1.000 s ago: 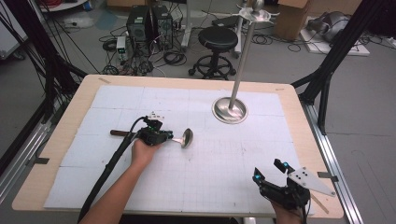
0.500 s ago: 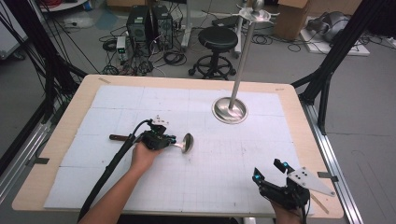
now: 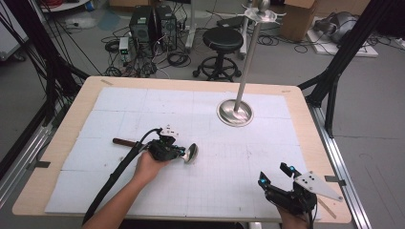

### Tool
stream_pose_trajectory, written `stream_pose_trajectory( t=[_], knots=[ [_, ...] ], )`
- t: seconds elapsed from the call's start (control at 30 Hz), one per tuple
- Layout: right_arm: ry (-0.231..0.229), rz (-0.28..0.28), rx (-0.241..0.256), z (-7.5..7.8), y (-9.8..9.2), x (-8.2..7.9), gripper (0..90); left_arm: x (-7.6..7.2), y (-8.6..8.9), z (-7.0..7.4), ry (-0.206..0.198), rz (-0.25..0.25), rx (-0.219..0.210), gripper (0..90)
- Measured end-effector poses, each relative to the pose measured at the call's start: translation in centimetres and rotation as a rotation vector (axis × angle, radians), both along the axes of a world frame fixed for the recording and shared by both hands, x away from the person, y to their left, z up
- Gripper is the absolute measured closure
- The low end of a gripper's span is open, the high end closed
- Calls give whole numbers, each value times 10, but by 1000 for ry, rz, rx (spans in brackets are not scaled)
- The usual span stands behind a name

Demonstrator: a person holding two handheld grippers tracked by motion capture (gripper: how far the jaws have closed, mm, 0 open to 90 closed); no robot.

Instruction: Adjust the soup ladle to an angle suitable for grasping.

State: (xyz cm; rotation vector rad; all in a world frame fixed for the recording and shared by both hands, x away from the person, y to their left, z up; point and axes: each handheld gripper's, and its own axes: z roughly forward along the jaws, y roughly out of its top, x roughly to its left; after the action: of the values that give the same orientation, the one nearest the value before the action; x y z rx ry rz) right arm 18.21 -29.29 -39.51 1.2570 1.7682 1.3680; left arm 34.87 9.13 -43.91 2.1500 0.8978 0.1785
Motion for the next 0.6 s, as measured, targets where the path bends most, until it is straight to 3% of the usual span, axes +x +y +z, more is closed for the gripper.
stream_pose_trajectory(
  t=[0.13, 0.3, 0.43, 0.6],
  knots=[
    [-2, 3, -2, 0, 2, 0, 191, -1, 2, 1, 4, -10, -3, 891],
    [0, 1, -3, 0, 1, 0, 191, -4, 19, 14, -90, 69, -91, 843],
    [-3, -6, 6, 0, -2, -2, 191, -3, 54, 22, -144, 151, -120, 879],
    [-3, -13, 9, 0, -4, -3, 192, 0, 116, 22, -181, 264, -81, 894]
  ],
)
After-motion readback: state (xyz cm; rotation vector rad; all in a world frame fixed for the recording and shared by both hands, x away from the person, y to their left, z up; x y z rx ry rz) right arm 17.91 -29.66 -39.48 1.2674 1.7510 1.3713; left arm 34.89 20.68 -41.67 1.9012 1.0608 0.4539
